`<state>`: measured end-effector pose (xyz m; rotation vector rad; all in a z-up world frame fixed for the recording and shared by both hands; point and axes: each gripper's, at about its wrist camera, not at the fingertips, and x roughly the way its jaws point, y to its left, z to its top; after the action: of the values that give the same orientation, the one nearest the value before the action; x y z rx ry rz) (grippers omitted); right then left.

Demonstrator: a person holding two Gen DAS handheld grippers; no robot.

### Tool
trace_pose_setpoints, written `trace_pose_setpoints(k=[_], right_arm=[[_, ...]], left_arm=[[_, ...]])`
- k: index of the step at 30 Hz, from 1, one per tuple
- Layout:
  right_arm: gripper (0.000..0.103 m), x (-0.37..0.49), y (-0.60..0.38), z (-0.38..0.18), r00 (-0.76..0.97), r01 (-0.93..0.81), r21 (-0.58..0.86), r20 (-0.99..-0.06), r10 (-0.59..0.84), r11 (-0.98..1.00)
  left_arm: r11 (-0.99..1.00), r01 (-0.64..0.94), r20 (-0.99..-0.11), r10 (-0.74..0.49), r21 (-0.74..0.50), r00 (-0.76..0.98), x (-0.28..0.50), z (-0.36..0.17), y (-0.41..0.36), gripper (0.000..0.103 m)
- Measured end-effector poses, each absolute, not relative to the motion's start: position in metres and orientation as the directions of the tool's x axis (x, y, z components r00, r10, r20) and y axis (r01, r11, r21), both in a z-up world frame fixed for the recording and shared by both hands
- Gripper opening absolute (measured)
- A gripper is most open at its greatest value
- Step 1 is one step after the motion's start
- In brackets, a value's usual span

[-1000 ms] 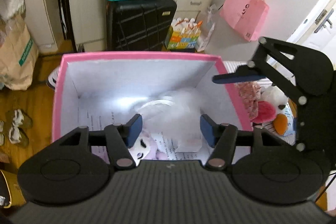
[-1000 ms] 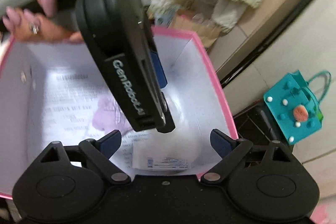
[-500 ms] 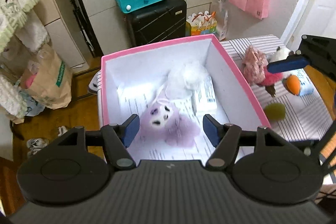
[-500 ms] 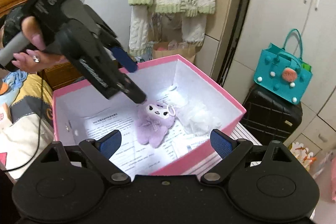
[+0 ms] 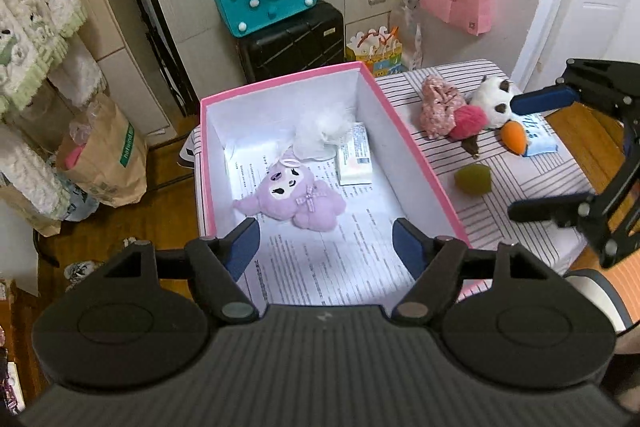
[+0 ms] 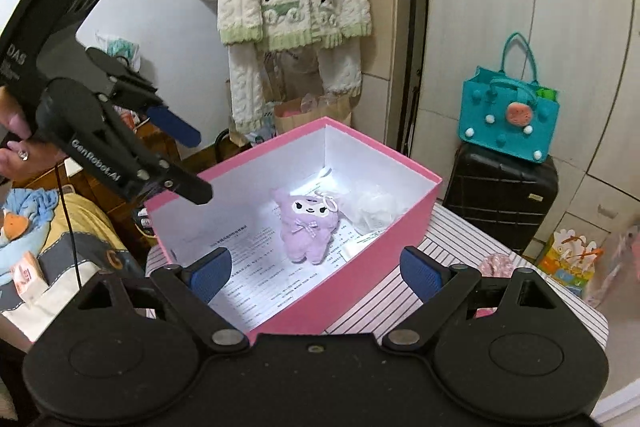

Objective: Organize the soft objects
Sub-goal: 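Withdraw both tools from the box toward the sponges on the table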

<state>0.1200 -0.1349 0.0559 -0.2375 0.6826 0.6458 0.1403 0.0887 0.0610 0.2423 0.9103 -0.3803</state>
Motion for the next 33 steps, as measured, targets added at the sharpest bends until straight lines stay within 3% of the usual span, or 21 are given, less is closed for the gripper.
trace_pose_setpoints(k=[11, 19, 33], right_arm=[[0.091, 0.059, -0.149, 0.063, 0.603, -0.629, -0.002, -0.632, 0.487, 0.777], [0.091, 0.023, -0.159, 0.054, 0.615, -0.619, -0.031, -0.640, 0.460, 0.785], [0.092, -0.011, -0.197, 0.026, 0.651, -0.577, -0.084, -0.647, 0.397, 0.812]], left_arm=[[0.867, 0.487, -0.798, -0.221, 0.102, 0.560, 0.082, 0.061, 0.069, 0.083], [0.846, 0.528, -0.792, -0.268, 0.080, 0.549, 0.057, 0.056, 0.057, 0.092], [0.793, 0.606, -0.780, -0.343, 0.058, 0.523, 0.036, 0.022, 0.021, 0.094]])
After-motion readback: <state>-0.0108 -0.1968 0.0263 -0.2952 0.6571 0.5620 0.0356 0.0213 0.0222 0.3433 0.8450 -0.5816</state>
